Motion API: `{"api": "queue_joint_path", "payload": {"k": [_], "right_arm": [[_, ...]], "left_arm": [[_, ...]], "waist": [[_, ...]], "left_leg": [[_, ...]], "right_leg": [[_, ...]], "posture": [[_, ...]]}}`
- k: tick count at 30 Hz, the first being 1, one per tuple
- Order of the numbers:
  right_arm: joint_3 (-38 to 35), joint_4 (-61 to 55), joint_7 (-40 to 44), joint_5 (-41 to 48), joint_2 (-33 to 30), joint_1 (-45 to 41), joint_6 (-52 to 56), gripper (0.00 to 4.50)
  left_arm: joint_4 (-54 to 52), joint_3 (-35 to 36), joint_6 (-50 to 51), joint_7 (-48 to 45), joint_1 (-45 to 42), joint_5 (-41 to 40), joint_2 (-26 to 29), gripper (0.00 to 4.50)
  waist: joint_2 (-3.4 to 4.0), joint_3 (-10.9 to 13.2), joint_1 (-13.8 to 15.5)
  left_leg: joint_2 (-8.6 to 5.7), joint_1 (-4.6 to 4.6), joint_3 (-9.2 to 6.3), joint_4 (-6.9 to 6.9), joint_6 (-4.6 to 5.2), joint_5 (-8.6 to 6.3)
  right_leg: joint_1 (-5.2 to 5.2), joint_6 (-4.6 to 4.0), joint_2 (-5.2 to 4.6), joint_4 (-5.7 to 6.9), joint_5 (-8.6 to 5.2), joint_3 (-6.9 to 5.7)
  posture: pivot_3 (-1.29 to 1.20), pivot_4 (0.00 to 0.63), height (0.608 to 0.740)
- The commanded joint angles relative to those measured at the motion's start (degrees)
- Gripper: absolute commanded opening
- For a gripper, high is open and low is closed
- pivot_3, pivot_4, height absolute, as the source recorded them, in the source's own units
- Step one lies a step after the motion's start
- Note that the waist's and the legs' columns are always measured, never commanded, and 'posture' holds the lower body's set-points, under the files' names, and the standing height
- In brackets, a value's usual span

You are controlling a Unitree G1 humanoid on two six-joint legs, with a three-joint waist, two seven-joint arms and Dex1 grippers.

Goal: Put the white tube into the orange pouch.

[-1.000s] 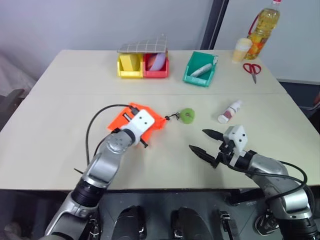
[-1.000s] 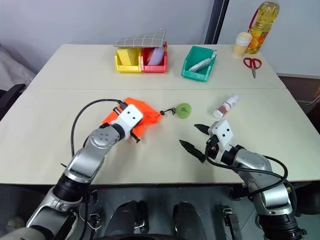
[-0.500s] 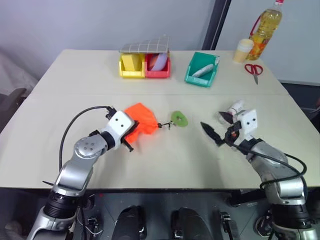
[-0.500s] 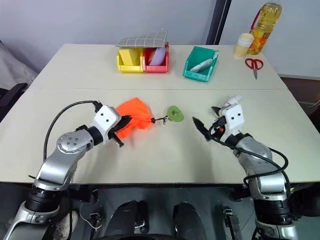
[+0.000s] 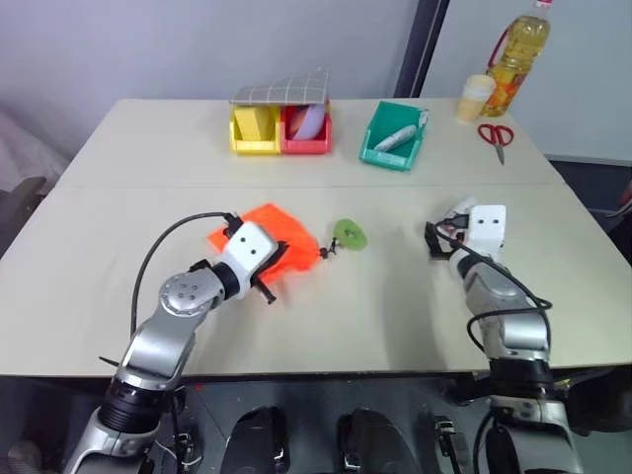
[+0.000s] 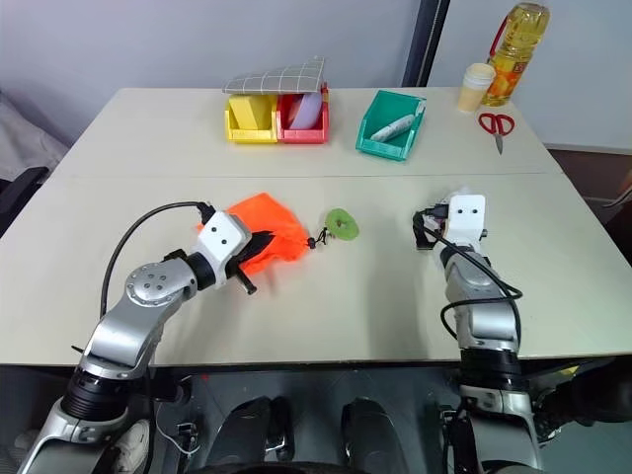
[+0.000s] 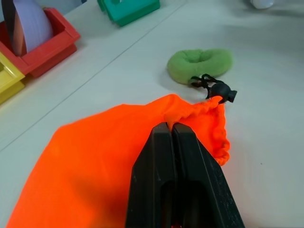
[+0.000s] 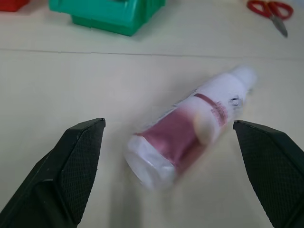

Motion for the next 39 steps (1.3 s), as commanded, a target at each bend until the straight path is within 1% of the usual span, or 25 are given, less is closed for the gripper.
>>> {"api": "queue_joint_path", "payload": {"k": [1, 3, 7, 13, 19, 20, 21, 24, 33, 38, 39], "right_arm": [[-0.7, 0.8, -4.7, -1.5, 2.4, -2.8, 0.0, 4.50], [-1.1, 2.0, -6.6, -1.9, 3.5, -3.7, 0.5, 4.50], [-3.9, 7.7, -13.4, -2.4, 6.0, -7.5, -0.3, 4.50], [-4.4, 13.2, -15.9, -2.9, 6.4, -9.6, -3.7, 4.50], [-4.9, 14.5, -17.0, -2.7, 5.9, -9.5, -6.1, 4.50], [-4.9, 14.4, -16.9, -2.7, 5.8, -9.4, -6.4, 3.97], [-4.8, 14.3, -16.8, -2.8, 5.7, -9.3, -6.6, 3.72], [-4.0, 12.9, -15.1, -2.6, 5.4, -8.7, -6.6, 2.23], [-3.5, 9.7, -13.3, -2.9, 4.9, -6.8, -6.0, 2.23], [-2.0, 6.1, -9.9, -3.1, 3.7, -4.9, -6.2, 2.23], [-1.7, 5.3, -9.3, -3.4, 3.3, -4.4, -6.1, 1.98]], "left_arm": [[-2.5, 0.0, -0.1, 0.4, -0.5, -0.7, -0.6, 0.03], [-2.8, -0.1, 0.1, 0.5, -0.3, -0.7, -0.8, 0.03], [-3.1, -0.3, 0.3, 0.5, -0.2, -0.6, -1.2, 0.03], [-2.7, -0.3, 0.0, 0.5, -0.6, -0.5, -1.4, 0.03], [-2.6, -0.2, -0.2, 0.4, -0.6, -0.4, -1.4, 0.03], [-2.5, -0.2, -0.3, 0.4, -0.6, -0.3, -1.4, 0.00], [-2.5, -0.2, -0.3, 0.4, -0.6, -0.3, -1.4, 0.00], [-2.5, -0.2, -0.4, 0.3, -0.5, -0.4, -1.3, 0.00], [-2.1, -0.2, -0.8, 0.2, -0.3, -0.4, -1.3, 0.00], [-1.3, 0.4, -1.3, 0.3, -0.6, -0.6, -1.3, 0.00], [-1.2, 0.5, -1.4, 0.3, -0.7, -0.7, -1.3, 0.00]], "waist": [[0.00, 0.0, 0.0], [0.00, 0.0, 0.1], [0.00, 0.0, 0.0], [0.02, 0.0, -0.1], [0.04, 0.0, -0.1], [0.04, 0.0, -0.1], [0.04, 0.0, -0.1], [0.04, 0.0, -0.1], [0.04, 0.0, -0.1], [0.06, 0.0, -0.1], [0.07, 0.0, -0.1]], "left_leg": [[0.00, 0.00, 0.00, 0.00, 0.00, 0.00], [0.00, 0.00, 0.01, 0.00, 0.00, 0.00], [0.00, 0.00, 0.01, 0.02, -0.01, 0.01], [0.00, 0.00, 0.03, -0.02, -0.02, 0.01], [0.00, 0.00, 0.04, -0.04, -0.04, 0.02], [0.00, 0.00, 0.04, -0.03, -0.04, 0.02], [0.00, 0.00, 0.04, -0.04, -0.04, 0.02], [0.00, 0.00, 0.05, -0.03, -0.04, 0.02], [0.02, 0.00, 0.05, -0.05, -0.05, 0.03], [0.02, 0.00, 0.05, -0.05, -0.05, 0.03], [0.02, 0.00, 0.05, -0.05, -0.05, 0.03]], "right_leg": [[0.00, 0.00, 0.00, 0.00, 0.00, 0.00], [0.00, 0.00, 0.00, 0.01, 0.00, 0.00], [0.00, 0.00, 0.00, 0.04, 0.00, 0.00], [-0.03, 0.00, 0.00, 0.06, 0.00, 0.01], [-0.05, 0.00, 0.01, 0.07, 0.00, 0.03], [-0.05, 0.00, 0.01, 0.07, 0.00, 0.03], [-0.05, 0.00, 0.01, 0.07, 0.00, 0.03], [-0.05, 0.01, 0.00, 0.07, 0.00, 0.03], [-0.07, 0.01, 0.02, 0.08, 0.00, 0.05], [-0.08, 0.01, 0.02, 0.08, 0.00, 0.05], [-0.08, 0.01, 0.02, 0.08, 0.00, 0.05]], "posture": [[0.00, 0.150, 0.740], [0.00, 0.150, 0.740], [0.00, 0.150, 0.740], [0.00, 0.150, 0.740], [0.00, 0.150, 0.740], [0.00, 0.150, 0.740], [0.00, 0.150, 0.740], [0.00, 0.150, 0.740], [0.00, 0.150, 0.740], [0.00, 0.150, 0.740], [0.00, 0.150, 0.740]]}}
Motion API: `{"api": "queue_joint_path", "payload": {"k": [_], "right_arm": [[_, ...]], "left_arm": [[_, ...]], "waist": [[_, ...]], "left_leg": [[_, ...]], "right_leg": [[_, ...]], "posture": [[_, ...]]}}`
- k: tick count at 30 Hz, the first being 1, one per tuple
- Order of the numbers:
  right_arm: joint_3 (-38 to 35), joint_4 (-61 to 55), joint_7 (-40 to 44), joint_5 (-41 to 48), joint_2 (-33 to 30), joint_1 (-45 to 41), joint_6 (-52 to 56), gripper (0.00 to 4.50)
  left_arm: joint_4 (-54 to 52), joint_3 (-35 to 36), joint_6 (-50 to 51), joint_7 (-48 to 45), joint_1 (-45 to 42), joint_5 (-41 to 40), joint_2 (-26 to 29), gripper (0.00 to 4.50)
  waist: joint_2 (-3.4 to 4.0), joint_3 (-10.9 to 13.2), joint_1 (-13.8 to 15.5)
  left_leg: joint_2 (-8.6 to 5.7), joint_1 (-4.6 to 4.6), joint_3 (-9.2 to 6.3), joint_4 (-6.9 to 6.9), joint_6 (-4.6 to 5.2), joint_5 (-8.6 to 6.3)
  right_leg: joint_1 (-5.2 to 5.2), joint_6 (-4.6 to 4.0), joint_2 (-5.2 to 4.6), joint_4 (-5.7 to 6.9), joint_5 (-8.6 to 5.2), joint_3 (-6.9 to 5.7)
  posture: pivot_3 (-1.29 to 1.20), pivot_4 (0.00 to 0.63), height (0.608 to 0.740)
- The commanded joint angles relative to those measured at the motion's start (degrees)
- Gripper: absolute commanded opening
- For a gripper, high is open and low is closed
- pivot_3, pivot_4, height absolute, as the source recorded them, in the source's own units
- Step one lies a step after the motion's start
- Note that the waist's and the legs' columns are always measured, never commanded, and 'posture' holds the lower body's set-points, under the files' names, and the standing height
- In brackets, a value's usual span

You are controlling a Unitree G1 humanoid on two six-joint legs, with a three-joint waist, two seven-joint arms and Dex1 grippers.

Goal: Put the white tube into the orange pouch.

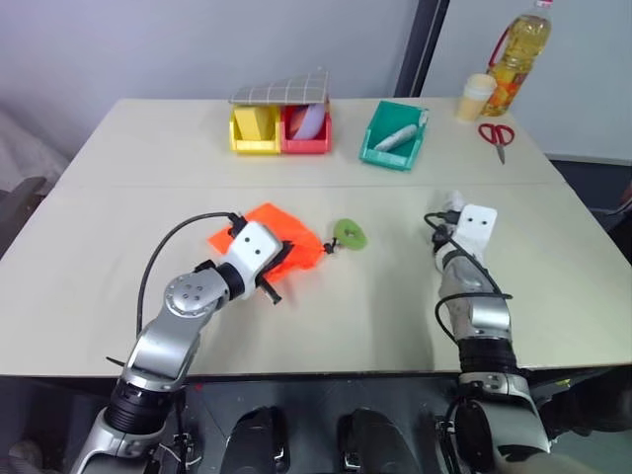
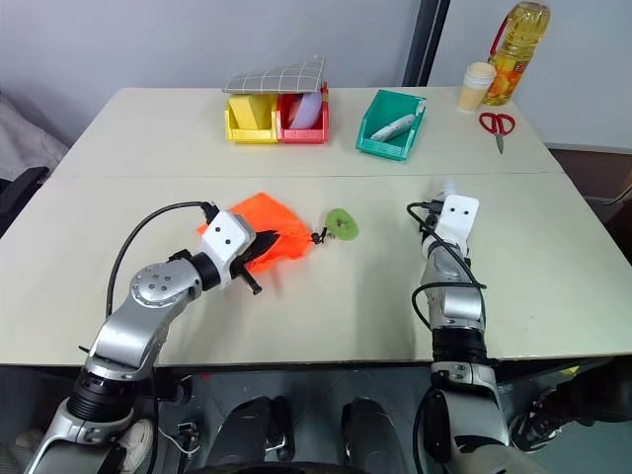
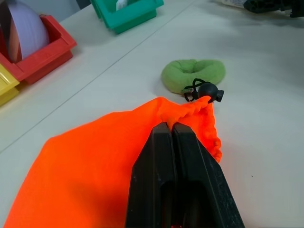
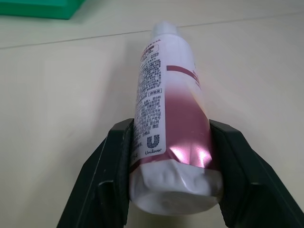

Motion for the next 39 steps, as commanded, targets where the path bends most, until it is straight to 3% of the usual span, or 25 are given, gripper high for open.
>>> {"api": "queue_joint_path", "payload": {"k": [1, 3, 8, 11, 17, 20, 25, 39], "right_arm": [[0.8, -5.8, 2.2, -0.9, -1.9, 0.4, -0.8, 1.75], [0.7, -6.5, 2.3, -1.0, -2.1, 1.0, -0.4, 1.33], [2.3, -11.7, 8.2, -0.5, -4.5, 3.6, -0.8, 1.27], [4.6, -17.9, 17.5, 1.7, -8.1, 6.4, -2.4, 1.27], [7.1, -37.6, 45.2, 15.2, -22.3, 20.2, 1.9, 1.27], [7.2, -44.1, 51.3, 19.9, -26.8, 26.0, 4.9, 1.27], [10.0, -49.4, 51.7, 21.4, -27.2, 28.4, 8.6, 1.27], [21.0, -45.4, 45.3, 14.7, -18.9, 20.1, 10.0, 1.27]], "left_arm": [[-0.5, 0.8, -1.5, 0.0, -0.8, -0.7, 0.0, 0.00], [-0.6, 0.8, -1.5, -0.1, -0.6, -0.7, 0.1, 0.00], [-0.3, 1.0, -1.9, -0.2, -0.7, -0.8, 0.1, 0.00], [0.0, 1.2, -2.2, -0.2, -1.1, -1.0, 0.0, 0.00], [-0.7, 1.6, -1.8, -0.7, -1.7, -3.1, -0.7, 0.00], [-1.6, 1.7, -1.0, -0.9, -1.5, -4.1, -0.7, 0.00], [-2.8, 1.6, 0.3, -1.0, -1.4, -5.5, -0.5, 0.00], [-5.1, 0.4, 2.0, -0.6, -0.8, -6.4, -0.4, 0.00]], "waist": [[0.01, 0.0, 0.0], [0.01, 0.0, 0.0], [0.02, 0.0, 0.1], [0.05, 0.0, 0.1], [0.06, 0.0, 0.4], [0.04, 0.0, 0.5], [0.02, 0.0, 0.3], [0.02, 0.0, 0.5]], "left_leg": [[0.00, 0.00, 0.00, 0.00, 0.00, 0.00], [0.00, 0.00, 0.00, 0.00, 0.00, 0.00], [0.00, 0.00, 0.00, -0.01, 0.00, 0.00], [-0.01, -0.02, 0.00, -0.01, 0.00, 0.00], [0.00, -0.01, -0.07, -0.04, 0.04, -0.03], [0.00, 0.00, -0.11, -0.01, 0.28, -0.17], [0.00, 0.04, -0.14, 0.05, 0.39, -0.23], [-0.01, 0.00, -0.15, 0.05, 0.44, -0.24]], "right_leg": [[0.00, 0.00, 0.00, 0.00, 0.00, 0.00], [0.00, 0.00, 0.00, 0.00, 0.00, 0.00], [-0.01, 0.00, 0.00, 0.00, 0.00, 0.00], [-0.03, 0.01, 0.00, 0.00, -0.01, 0.01], [0.01, 0.05, 0.02, -0.03, -0.04, 0.00], [0.06, 0.05, 0.02, -0.04, -0.04, 0.00], [0.08, 0.00, 0.01, -0.04, -0.02, 0.00], [0.06, -0.03, 0.01, -0.10, -0.03, -0.01]], "posture": [[0.00, 0.150, 0.740], [0.00, 0.150, 0.740], [0.00, 0.150, 0.740], [0.00, 0.150, 0.740], [0.00, 0.150, 0.740], [0.00, 0.150, 0.740], [0.00, 0.150, 0.740], [0.00, 0.150, 0.740]]}}
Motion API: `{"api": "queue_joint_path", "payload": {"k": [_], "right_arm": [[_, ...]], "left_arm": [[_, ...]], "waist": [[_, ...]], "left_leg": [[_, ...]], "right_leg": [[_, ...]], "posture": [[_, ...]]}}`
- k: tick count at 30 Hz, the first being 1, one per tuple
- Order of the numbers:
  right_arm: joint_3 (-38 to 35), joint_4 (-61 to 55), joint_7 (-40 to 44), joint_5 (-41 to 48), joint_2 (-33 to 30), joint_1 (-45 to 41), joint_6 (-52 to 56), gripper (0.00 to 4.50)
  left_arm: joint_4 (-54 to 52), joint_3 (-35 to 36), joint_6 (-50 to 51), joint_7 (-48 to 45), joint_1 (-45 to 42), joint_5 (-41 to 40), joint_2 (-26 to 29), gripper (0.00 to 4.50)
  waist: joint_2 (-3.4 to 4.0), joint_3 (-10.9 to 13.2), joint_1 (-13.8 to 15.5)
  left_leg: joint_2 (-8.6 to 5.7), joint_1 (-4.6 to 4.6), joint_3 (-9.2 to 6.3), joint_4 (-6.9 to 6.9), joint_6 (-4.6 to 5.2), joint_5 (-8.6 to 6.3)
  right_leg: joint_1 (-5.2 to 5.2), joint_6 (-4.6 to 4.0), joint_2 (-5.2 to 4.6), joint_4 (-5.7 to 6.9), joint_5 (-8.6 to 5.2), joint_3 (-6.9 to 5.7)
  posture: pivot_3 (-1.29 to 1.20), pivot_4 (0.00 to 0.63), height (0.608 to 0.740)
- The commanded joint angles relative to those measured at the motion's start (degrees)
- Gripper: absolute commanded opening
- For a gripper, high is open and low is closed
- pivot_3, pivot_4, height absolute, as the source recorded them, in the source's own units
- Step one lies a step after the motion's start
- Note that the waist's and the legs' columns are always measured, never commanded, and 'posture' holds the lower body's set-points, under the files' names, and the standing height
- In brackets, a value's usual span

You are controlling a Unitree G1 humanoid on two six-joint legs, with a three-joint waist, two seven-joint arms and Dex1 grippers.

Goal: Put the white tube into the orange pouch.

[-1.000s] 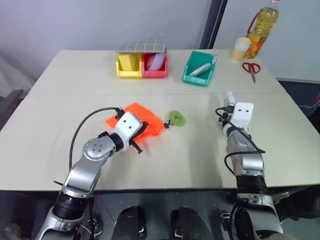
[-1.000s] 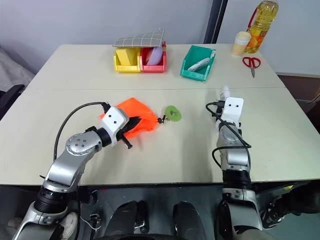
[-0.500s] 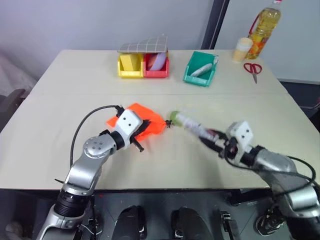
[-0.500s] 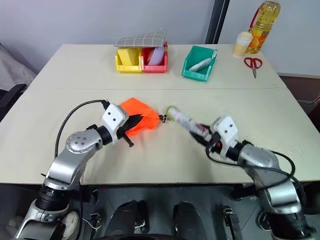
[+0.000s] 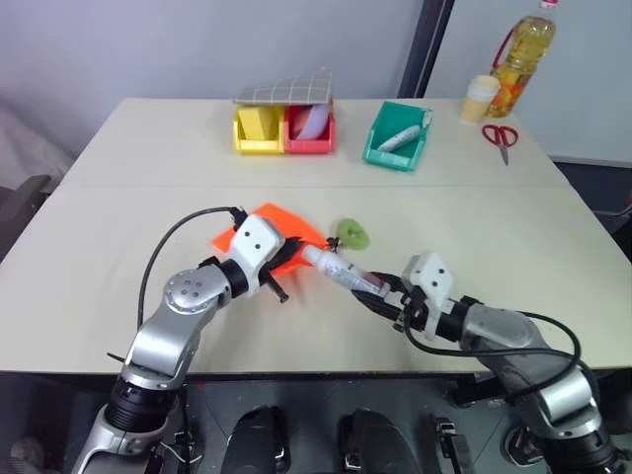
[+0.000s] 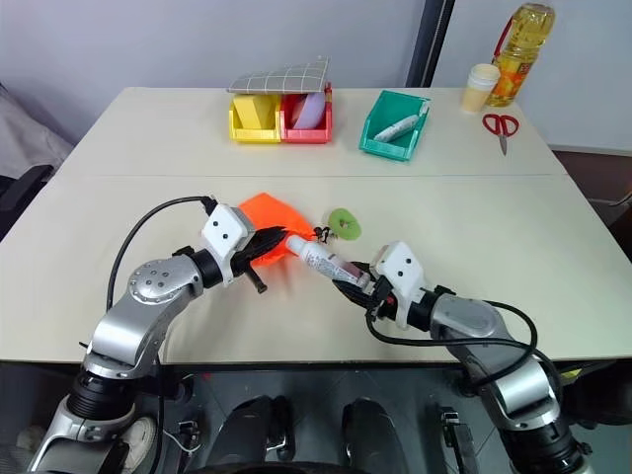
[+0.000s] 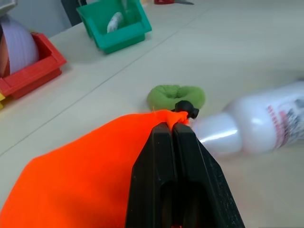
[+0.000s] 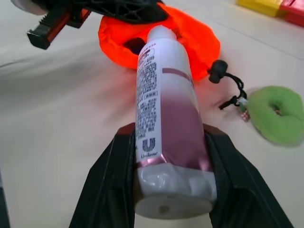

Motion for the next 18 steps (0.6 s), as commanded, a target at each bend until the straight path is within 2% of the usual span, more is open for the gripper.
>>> {"api": "queue_joint_path", "payload": {"k": [1, 9, 18], "right_arm": [[1.2, -0.3, -0.8, -0.7, 1.9, -2.5, -1.0, 1.27], [3.8, 3.8, -3.1, -2.3, 7.7, -7.3, -0.6, 1.27], [6.8, 12.8, -10.3, -7.1, 16.5, -15.4, 2.9, 1.27]], "left_arm": [[-2.9, -0.2, 0.0, 0.3, 0.2, -0.3, 0.1, 0.00], [-4.2, -1.1, 0.9, -0.1, 1.1, -0.9, 0.5, 0.00], [-6.9, -1.0, 2.0, -1.4, 2.2, -3.4, 0.9, 0.00]], "waist": [[0.00, 0.0, 0.0], [0.00, 0.0, 0.0], [0.00, 0.0, -0.2]], "left_leg": [[0.00, 0.00, 0.00, 0.00, 0.00, 0.00], [0.00, -0.01, 0.01, 0.01, 0.00, 0.00], [0.00, -0.02, 0.02, -0.01, -0.27, 0.16]], "right_leg": [[0.00, 0.00, 0.00, 0.00, 0.00, 0.00], [0.00, 0.01, 0.00, 0.00, 0.00, 0.00], [-0.01, 0.01, 0.00, 0.01, 0.01, -0.01]], "posture": [[0.00, 0.150, 0.740], [0.00, 0.150, 0.740], [0.00, 0.150, 0.740]]}}
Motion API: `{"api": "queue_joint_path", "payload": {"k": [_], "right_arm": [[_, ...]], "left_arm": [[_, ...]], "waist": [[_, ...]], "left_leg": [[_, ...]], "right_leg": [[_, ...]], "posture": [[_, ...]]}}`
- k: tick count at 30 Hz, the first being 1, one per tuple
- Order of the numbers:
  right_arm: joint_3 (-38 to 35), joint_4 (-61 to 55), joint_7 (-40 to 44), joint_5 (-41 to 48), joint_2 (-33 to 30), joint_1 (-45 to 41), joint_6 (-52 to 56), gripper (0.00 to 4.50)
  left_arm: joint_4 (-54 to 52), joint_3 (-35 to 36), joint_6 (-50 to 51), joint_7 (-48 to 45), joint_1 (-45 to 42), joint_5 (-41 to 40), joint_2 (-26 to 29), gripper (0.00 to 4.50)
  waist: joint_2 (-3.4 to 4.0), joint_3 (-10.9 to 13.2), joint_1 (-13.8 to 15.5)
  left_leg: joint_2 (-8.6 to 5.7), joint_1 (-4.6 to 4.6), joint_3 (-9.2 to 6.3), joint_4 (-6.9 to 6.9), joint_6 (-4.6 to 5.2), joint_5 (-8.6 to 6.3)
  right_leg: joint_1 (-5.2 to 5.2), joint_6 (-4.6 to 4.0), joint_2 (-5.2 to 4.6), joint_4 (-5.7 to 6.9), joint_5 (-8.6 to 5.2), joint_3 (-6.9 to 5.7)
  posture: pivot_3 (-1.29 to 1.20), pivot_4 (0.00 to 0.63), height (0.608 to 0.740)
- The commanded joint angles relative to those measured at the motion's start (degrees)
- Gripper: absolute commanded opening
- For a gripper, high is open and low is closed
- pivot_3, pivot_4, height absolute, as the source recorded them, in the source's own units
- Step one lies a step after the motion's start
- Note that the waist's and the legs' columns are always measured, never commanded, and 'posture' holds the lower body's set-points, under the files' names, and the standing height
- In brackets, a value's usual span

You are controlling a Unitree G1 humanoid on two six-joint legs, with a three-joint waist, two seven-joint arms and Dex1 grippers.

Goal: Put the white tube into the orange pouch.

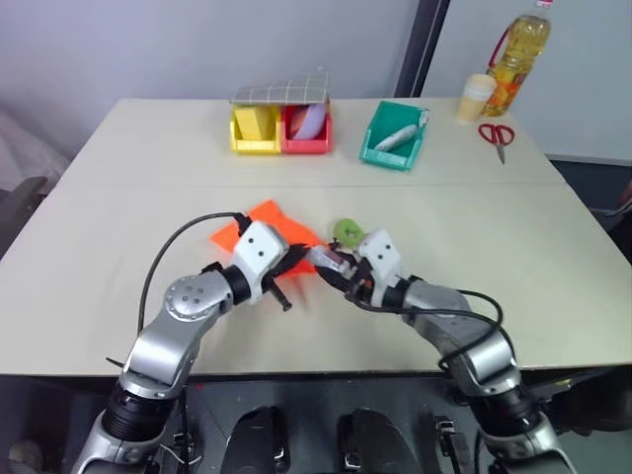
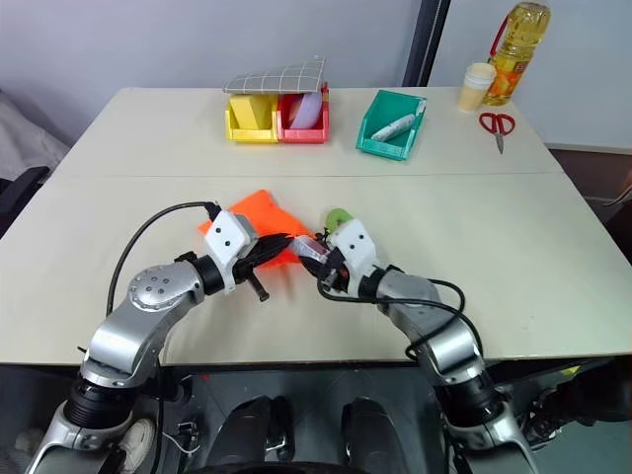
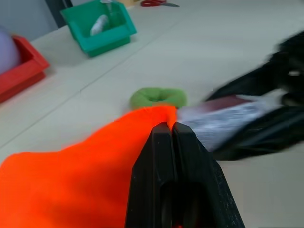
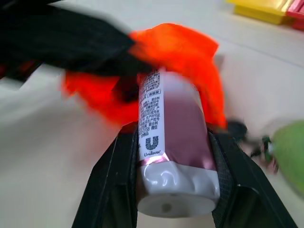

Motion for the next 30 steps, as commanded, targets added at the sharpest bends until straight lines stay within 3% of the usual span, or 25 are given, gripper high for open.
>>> {"api": "queue_joint_path", "payload": {"k": [1, 16, 17, 19, 23, 30], "right_arm": [[0.2, 0.3, -2.3, -1.2, 2.5, -2.7, 0.9, 1.27], [4.4, 7.5, -5.1, -6.6, 9.0, -9.4, 3.4, 1.27], [4.3, 7.0, -4.7, -6.4, 8.8, -9.0, 3.7, 2.06], [4.0, 5.3, -3.6, -6.1, 7.6, -8.1, 4.1, 2.60], [3.1, -3.3, 2.0, -3.8, 1.5, -3.7, 4.9, 4.46], [-1.5, -16.0, 12.8, 3.1, -12.0, 4.4, 6.0, 4.46]], "left_arm": [[-3.8, 0.4, 0.3, -0.9, 0.6, -2.0, 0.5, 0.00], [-6.0, 0.6, 2.4, -2.3, 1.6, -6.5, 1.5, 0.00], [-5.7, 0.8, 2.3, -2.1, 1.6, -6.4, 1.7, 0.00], [-5.2, 1.4, 2.1, -2.0, 1.7, -6.4, 2.0, 0.00], [-4.1, 3.1, 1.5, -2.6, 2.4, -6.7, 3.3, 0.00], [-2.4, 4.8, 1.2, -3.5, 3.3, -8.1, 4.1, 0.00]], "waist": [[0.00, 0.0, 0.0], [0.00, 0.0, -0.2], [0.00, 0.0, -0.2], [0.00, 0.0, -0.2], [0.00, 0.0, -0.1], [0.00, 0.0, -0.1]], "left_leg": [[0.00, -0.01, 0.01, 0.00, 0.00, 0.00], [0.00, -0.02, 0.03, -0.01, -0.02, 0.01], [0.00, -0.02, 0.03, -0.01, -0.02, 0.01], [0.00, -0.02, 0.03, -0.01, -0.02, 0.01], [0.00, -0.03, 0.03, -0.02, -0.02, 0.00], [0.00, -0.03, 0.02, -0.02, 0.27, -0.18]], "right_leg": [[0.00, 0.00, -0.01, 0.00, 0.00, 0.00], [-0.04, 0.00, -0.01, 0.01, 0.00, 0.00], [-0.04, 0.00, -0.01, 0.01, 0.00, 0.00], [-0.04, 0.00, -0.01, 0.01, 0.00, 0.00], [-0.05, 0.00, -0.02, 0.00, 0.00, 0.00], [-0.06, -0.01, -0.06, -0.01, 0.00, 0.00]], "posture": [[0.00, 0.150, 0.740], [0.00, 0.150, 0.740], [0.00, 0.150, 0.740], [0.00, 0.150, 0.740], [0.00, 0.150, 0.740], [0.00, 0.150, 0.740]]}}
